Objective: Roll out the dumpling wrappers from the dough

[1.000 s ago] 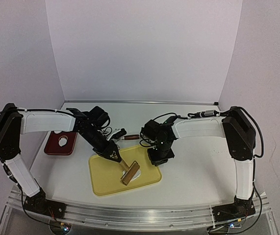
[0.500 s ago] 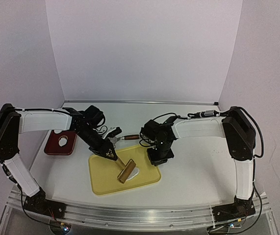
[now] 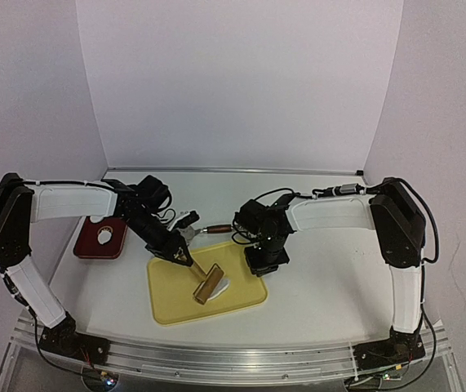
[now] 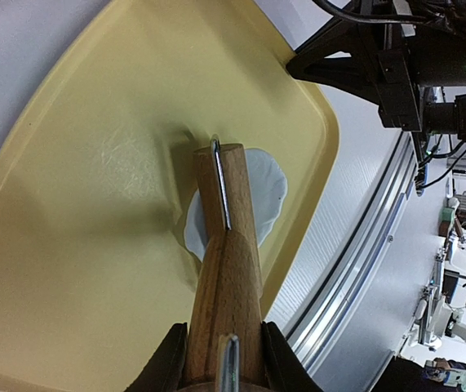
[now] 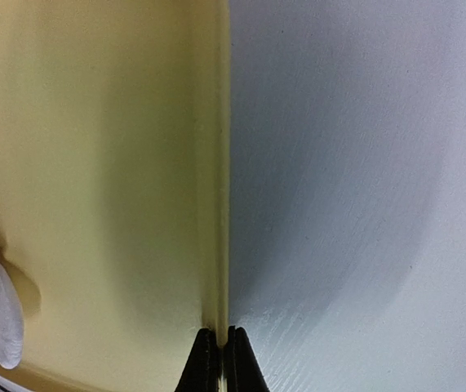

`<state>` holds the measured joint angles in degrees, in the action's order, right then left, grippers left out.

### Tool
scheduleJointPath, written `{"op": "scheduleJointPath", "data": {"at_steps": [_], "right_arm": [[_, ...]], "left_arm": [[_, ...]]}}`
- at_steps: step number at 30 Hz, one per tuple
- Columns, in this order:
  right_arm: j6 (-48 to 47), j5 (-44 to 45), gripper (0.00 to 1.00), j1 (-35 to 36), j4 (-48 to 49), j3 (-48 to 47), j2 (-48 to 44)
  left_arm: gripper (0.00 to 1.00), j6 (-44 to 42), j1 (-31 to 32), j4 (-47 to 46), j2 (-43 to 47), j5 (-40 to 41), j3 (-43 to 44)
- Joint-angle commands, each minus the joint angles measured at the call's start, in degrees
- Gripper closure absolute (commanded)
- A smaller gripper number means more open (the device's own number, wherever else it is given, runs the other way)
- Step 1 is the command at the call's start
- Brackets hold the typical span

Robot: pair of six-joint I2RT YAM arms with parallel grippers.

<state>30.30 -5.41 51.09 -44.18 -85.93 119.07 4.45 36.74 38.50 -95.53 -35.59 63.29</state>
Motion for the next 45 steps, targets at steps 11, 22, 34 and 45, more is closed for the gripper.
{"op": "scheduleJointPath", "data": {"at_steps": [11,22,34,45], "right_arm": [[0.28,2.86,1.0,-1.04,-3.19,-0.84,-2.43],[0.28,2.77,1.0,-1.2,-3.19,-0.87,-2.36],[0.34,2.0,1.0,-1.21,-2.67,-1.98,-1.03],[0.65,2.02,1.0,-1.25,-2.41,-0.96,-2.18]], "left_arm": [[1.0,-2.34,-4.16,6.65,-2.79,24.26,-3.69],[1.0,-2.55,-5.31,6.46,-2.7,23.18,-3.68],[1.0,-1.31,-2.11,6.11,-4.33,20.66,-3.61],[1.0,3.0,4.55,2.21,-8.95,19.41,-2.82]]}}
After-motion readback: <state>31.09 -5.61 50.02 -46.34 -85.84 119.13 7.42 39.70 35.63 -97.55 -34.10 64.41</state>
